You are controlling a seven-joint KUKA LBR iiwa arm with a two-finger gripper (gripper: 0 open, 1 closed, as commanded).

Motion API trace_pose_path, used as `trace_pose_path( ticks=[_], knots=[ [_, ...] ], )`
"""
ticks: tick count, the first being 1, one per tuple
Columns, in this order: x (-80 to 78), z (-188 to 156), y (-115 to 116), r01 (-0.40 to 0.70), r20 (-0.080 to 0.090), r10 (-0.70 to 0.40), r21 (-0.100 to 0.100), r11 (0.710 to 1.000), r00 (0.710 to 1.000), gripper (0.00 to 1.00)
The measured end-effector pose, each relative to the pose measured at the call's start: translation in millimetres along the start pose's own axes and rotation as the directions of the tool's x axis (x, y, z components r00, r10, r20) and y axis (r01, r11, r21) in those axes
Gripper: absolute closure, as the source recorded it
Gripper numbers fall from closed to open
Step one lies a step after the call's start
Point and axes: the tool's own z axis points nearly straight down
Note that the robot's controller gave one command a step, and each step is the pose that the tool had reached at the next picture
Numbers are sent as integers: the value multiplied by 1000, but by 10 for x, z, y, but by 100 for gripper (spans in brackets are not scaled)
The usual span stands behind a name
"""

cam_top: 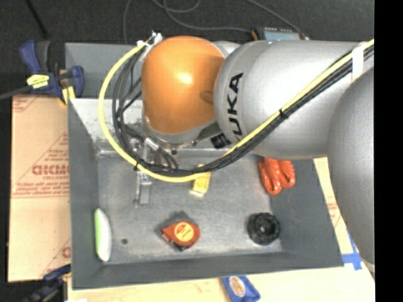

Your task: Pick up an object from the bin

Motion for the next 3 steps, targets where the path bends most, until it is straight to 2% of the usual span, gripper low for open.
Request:
trace_pose_path(
  ticks=[1,2,3],
  knots=[
    [-16,-50,-13,-5,8,5,-2,1000,1000,0],
    [34,362,-119,-82,12,82,-4,997,997,0],
    [370,223,-704,-196,-2,196,1,981,981,0]
  ],
)
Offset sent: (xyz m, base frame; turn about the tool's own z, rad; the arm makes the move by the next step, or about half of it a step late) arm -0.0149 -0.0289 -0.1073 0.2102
